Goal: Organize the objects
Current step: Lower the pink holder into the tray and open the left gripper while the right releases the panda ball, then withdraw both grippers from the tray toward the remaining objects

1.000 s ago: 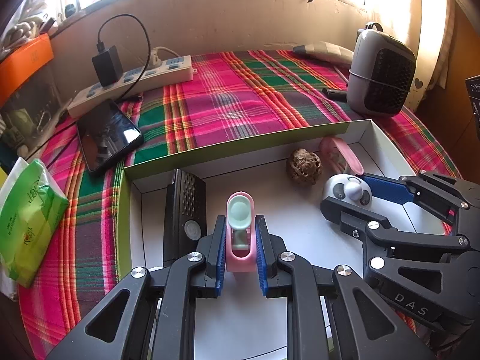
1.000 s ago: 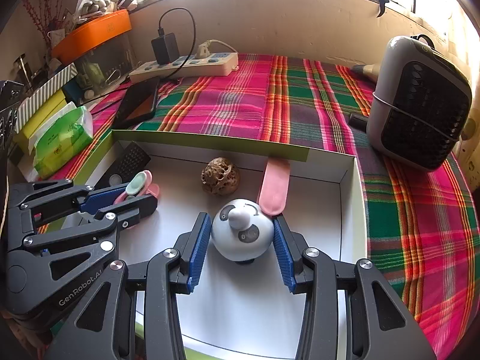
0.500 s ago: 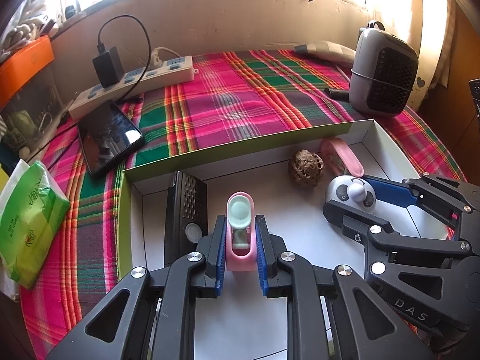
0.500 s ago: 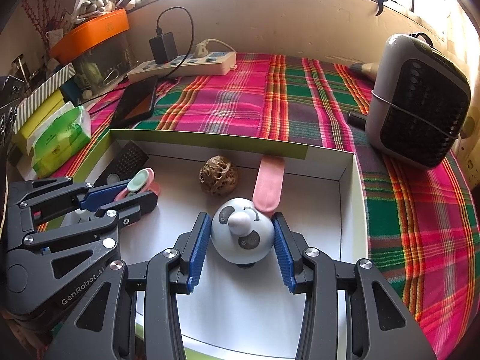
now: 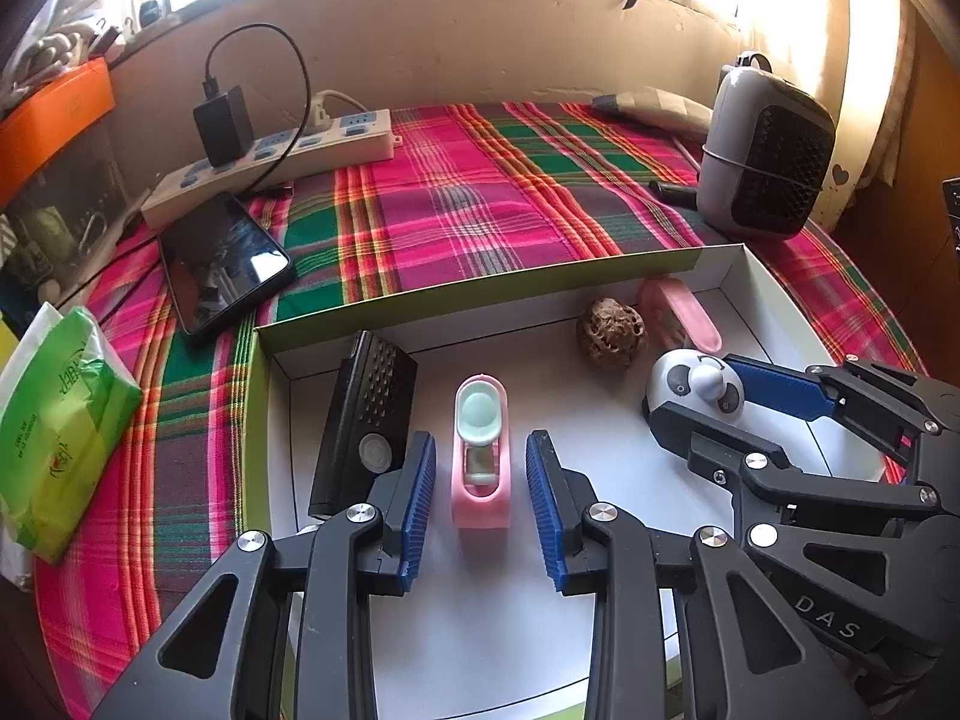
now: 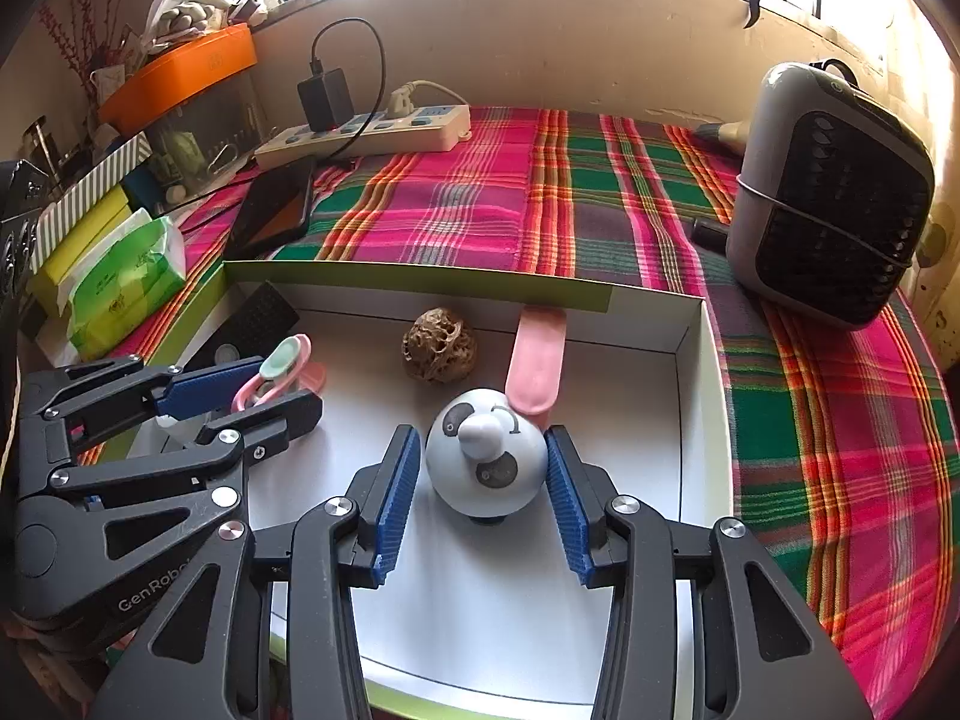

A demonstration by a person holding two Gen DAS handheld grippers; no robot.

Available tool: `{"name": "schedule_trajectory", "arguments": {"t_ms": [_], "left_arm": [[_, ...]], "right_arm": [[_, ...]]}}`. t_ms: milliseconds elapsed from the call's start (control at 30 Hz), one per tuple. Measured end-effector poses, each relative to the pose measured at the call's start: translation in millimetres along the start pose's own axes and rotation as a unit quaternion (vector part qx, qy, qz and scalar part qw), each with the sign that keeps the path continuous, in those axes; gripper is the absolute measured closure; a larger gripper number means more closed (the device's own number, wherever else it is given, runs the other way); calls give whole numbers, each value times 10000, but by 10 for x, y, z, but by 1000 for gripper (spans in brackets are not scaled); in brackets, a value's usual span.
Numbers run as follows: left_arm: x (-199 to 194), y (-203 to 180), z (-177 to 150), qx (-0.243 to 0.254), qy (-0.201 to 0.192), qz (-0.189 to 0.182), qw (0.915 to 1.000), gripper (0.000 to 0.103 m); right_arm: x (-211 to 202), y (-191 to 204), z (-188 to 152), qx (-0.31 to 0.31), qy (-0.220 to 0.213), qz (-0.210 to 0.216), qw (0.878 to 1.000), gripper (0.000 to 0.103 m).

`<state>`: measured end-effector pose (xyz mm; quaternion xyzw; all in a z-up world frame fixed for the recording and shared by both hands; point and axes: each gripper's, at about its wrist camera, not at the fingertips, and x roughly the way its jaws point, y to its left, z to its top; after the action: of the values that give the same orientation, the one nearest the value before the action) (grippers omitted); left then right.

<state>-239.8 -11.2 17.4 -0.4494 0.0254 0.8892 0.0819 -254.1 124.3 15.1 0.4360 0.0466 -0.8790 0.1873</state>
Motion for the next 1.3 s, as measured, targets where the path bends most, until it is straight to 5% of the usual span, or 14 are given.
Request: {"name": "schedule_trajectory", "arguments": {"t_ms": [1300], "left_arm": [[-777,-46,-473,-111,-503,197,9985,73]], "right_arm": [[-670,223,-351,92,-508,-72,9986,56]]}}
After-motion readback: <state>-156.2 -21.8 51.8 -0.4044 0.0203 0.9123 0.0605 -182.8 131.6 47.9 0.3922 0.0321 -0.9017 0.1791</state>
